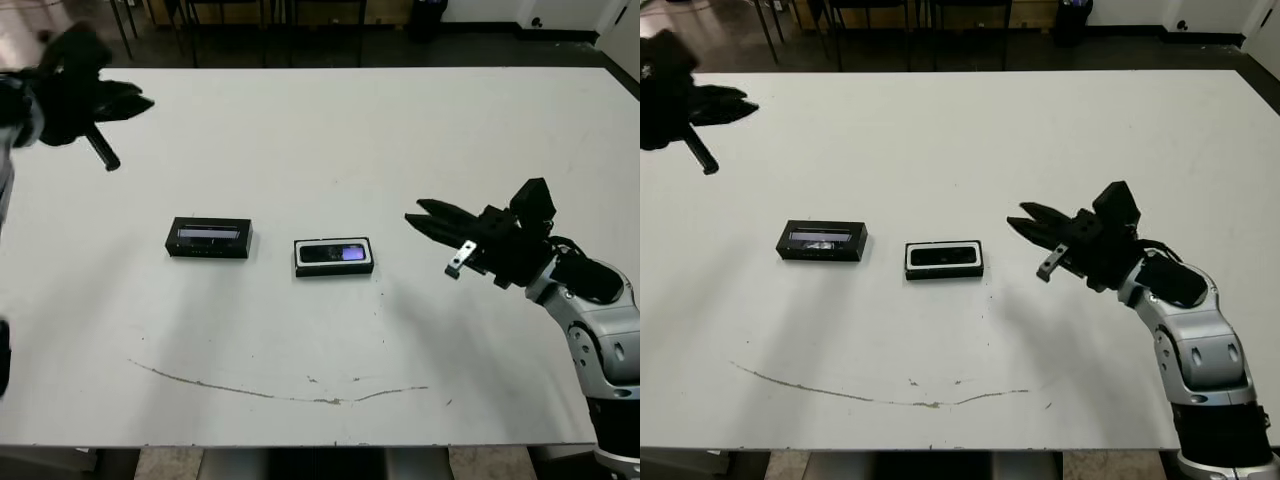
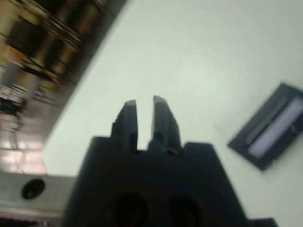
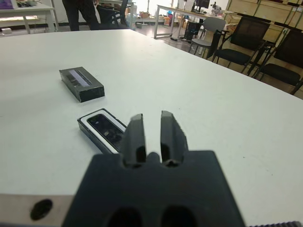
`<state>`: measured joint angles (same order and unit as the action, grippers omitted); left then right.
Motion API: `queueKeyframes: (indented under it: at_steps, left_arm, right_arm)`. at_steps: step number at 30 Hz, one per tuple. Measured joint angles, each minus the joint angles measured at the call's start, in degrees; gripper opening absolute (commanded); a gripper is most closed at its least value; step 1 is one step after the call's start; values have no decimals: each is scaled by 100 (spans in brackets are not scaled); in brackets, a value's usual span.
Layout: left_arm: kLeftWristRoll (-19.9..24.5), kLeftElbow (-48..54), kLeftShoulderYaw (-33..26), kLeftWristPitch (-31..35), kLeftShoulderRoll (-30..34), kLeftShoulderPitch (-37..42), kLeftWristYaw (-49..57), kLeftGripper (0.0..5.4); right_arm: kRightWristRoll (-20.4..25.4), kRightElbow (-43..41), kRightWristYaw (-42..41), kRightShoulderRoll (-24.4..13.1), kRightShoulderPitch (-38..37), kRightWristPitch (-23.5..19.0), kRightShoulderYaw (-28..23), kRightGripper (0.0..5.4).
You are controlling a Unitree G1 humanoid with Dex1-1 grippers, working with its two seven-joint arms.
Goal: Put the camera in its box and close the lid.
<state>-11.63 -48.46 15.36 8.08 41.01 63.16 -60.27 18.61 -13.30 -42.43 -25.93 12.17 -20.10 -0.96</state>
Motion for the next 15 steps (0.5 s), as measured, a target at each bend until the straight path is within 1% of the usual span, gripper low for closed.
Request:
queueKeyframes:
  at_steps: [2, 5, 11, 15]
  left_arm:
    - [-280, -691, 294, 88, -301, 377, -153, 0]
    - [-614, -1353, 613, 50, -718, 556, -190, 0]
    - [-1050, -1951, 987, 237, -1262, 661, -395, 0]
    - [-1283, -2066, 1148, 205, -1415, 650, -476, 0]
  right_arm:
    - [6, -58, -34, -24, -42, -1, 2, 1]
    - [47, -68, -80, -77, -147, 30, 1, 1]
    - [72, -50, -176, -116, -239, 166, -12, 1]
    - [64, 57, -273, -153, -264, 303, -17, 1]
